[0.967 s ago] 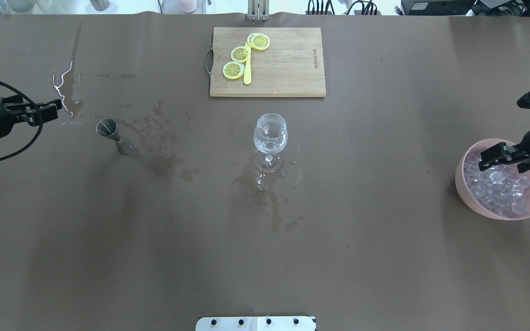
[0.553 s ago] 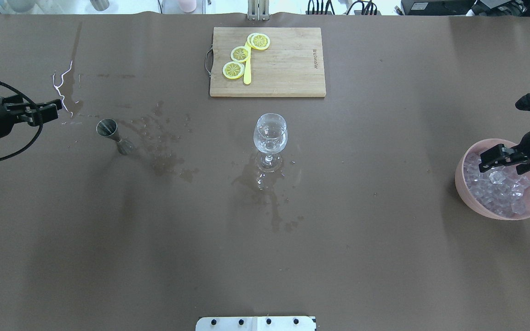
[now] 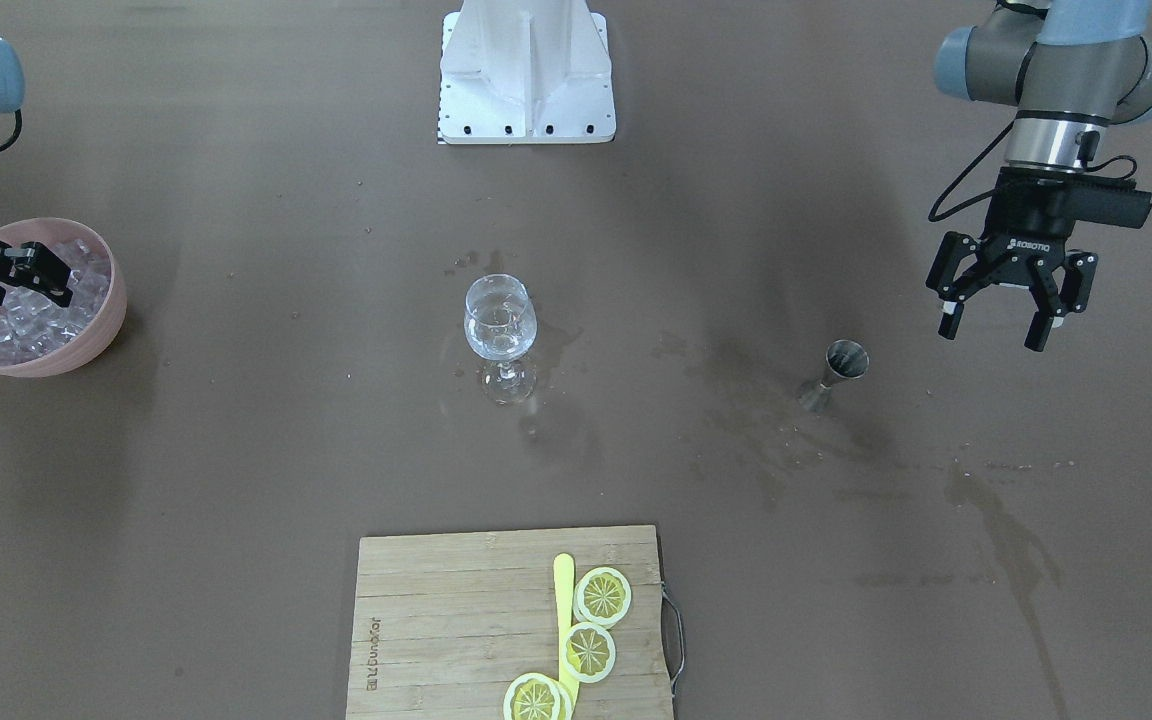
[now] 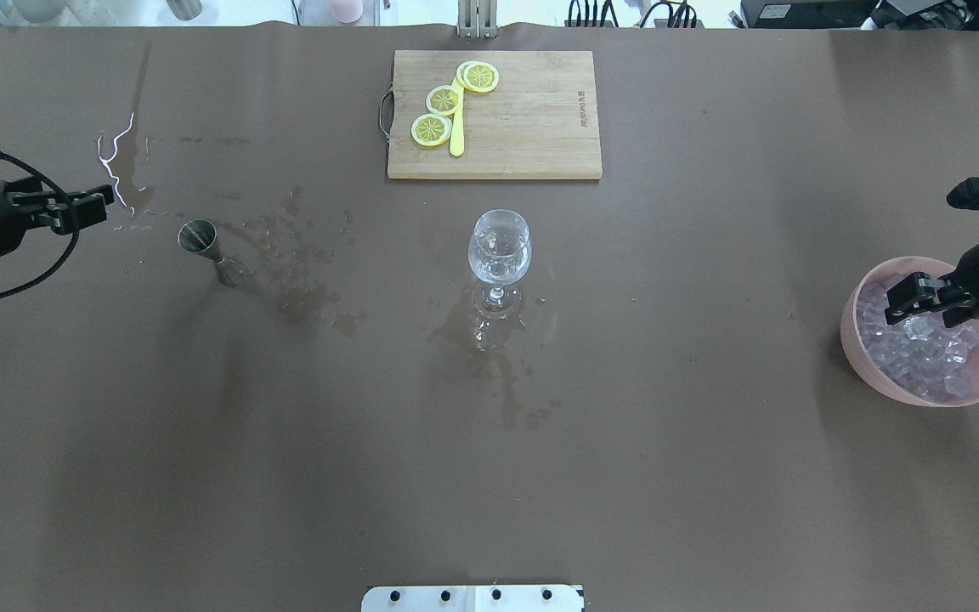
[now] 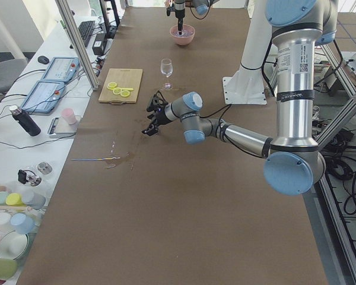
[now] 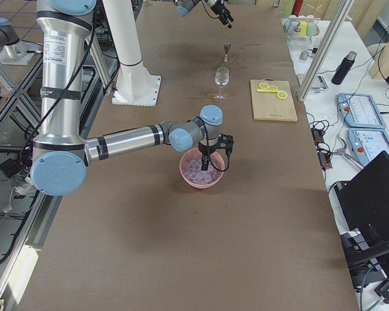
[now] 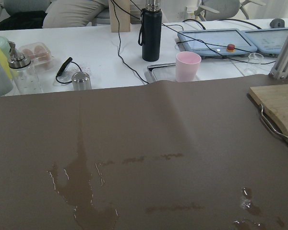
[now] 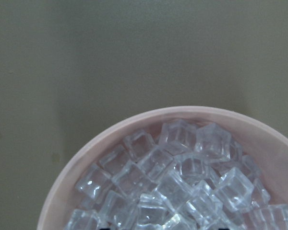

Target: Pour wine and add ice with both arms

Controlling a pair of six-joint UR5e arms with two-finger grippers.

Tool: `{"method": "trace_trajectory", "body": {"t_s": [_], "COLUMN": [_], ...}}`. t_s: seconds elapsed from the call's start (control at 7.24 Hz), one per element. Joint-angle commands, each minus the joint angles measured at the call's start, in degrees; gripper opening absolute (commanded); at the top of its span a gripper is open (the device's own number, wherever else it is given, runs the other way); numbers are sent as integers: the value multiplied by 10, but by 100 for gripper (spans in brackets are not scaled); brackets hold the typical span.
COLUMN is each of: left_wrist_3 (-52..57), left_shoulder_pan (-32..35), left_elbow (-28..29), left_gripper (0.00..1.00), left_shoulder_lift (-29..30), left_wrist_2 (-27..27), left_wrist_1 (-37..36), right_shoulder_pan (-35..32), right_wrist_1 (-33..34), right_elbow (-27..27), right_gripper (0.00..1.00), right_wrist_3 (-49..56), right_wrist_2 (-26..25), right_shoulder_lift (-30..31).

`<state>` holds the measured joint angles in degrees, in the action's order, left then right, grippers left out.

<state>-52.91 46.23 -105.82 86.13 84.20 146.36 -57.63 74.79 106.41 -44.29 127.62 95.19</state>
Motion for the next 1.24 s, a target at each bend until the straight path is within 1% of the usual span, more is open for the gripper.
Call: {"method": "trace_trajectory", "body": {"t_s": [0.0,0.14,0.28,0.55,1.11], "left_wrist_3": [0,0,0,0,0], "left_shoulder_pan": [0,0,0,0,0], "left_elbow": [3,3,6,7,11], "left_gripper": [98,98,98,98,98], "left_shoulder_lift": [-1,-1,-1,-1,-1], "left_wrist_2": [0,0,0,0,0], "left_wrist_1": [1,1,2,3,7], "right_shoulder_pan": [1,1,2,4,5], "right_wrist_1": [1,0,0,0,0], "right_elbow": [-2,-2,-2,-3,-9], "right_gripper": [69,62,61,63,63], "right_wrist_3": [0,1,1,1,4], "right_wrist_2": [0,0,0,0,0], "right_shoulder_lift": [0,0,0,0,0]}}
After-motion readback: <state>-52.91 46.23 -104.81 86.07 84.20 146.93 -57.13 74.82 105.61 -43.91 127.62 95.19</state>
